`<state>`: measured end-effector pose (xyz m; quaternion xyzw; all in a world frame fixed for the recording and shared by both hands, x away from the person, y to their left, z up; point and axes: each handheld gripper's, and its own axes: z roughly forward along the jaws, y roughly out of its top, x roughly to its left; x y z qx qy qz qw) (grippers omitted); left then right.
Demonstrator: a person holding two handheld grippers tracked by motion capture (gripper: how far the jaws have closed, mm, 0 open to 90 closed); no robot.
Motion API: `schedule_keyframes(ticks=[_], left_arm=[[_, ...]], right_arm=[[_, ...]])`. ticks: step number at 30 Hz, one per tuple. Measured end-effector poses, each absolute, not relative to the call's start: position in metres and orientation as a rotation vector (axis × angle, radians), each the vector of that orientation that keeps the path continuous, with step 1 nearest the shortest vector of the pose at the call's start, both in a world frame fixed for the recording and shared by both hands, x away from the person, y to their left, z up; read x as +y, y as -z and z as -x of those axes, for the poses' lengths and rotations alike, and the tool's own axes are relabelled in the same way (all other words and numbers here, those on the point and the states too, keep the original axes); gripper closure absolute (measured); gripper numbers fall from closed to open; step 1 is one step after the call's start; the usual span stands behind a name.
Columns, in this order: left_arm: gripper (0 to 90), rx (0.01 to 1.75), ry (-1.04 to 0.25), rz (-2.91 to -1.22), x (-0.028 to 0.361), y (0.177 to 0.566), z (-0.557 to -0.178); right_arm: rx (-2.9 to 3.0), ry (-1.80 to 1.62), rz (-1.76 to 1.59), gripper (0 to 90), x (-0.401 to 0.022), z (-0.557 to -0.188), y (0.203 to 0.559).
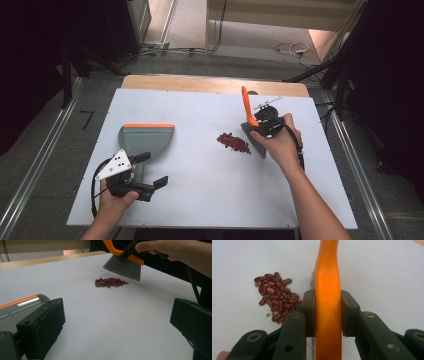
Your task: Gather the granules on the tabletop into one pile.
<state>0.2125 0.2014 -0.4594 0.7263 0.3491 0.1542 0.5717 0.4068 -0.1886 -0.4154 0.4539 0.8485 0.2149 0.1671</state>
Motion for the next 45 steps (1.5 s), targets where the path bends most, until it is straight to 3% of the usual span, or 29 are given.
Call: schedule_keyframes(ticks=[45], left_arm=[[0.7,0.839,-0.377,-1.683,0.206,0.460,-0.213]], right_arm=[[2.348,-0.974,-1.360,68.4,-0.278,-0.322,0.431]])
